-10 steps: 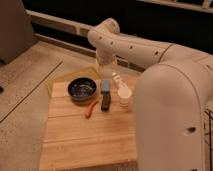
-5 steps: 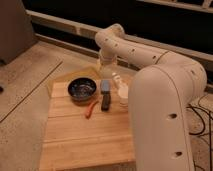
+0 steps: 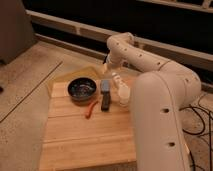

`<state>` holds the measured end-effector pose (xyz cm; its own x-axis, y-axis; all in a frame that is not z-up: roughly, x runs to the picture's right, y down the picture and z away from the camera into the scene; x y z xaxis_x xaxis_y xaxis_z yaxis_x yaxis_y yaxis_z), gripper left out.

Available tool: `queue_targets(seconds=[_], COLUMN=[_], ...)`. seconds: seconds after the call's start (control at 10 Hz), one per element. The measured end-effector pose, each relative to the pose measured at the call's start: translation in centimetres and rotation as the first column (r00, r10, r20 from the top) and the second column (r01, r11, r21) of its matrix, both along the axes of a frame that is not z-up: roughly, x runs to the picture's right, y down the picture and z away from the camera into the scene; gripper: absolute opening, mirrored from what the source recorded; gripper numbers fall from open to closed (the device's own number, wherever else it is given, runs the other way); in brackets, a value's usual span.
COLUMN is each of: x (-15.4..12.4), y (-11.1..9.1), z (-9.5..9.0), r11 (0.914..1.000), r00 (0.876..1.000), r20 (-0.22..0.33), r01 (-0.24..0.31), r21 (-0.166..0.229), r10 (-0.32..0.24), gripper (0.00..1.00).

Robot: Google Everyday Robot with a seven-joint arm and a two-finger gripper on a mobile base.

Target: Place the white sponge in the ceramic bowl

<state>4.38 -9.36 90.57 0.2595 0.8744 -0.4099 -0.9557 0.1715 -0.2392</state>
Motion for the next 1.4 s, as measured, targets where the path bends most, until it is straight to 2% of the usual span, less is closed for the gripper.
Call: queue_targets(seconds=[0.2, 0.3, 0.6, 1.1, 1.4], x=[-0.1, 0.0, -0.1, -3.2, -3.1], y=[1.0, 2.2, 4.2, 5.7, 6.9], z=[1.2, 2.1, 4.0, 7.1, 8.3], r11=[0.9988, 0.9959, 0.9869, 0.9737, 0.9638], r00=[1.000, 1.000, 0.999, 0.999, 0.998], r20=[0.003, -0.006, -0.019, 0.027, 0.024], r01=[0.020, 0.020, 0.022, 0.051, 0.054], r21=[-0.045, -0.088, -0.160, -0.222, -0.261], r10=[-0.020, -0.021, -0.026, -0.046, -0.049], gripper=[0.65, 0.65, 0.65, 0.65, 0.65])
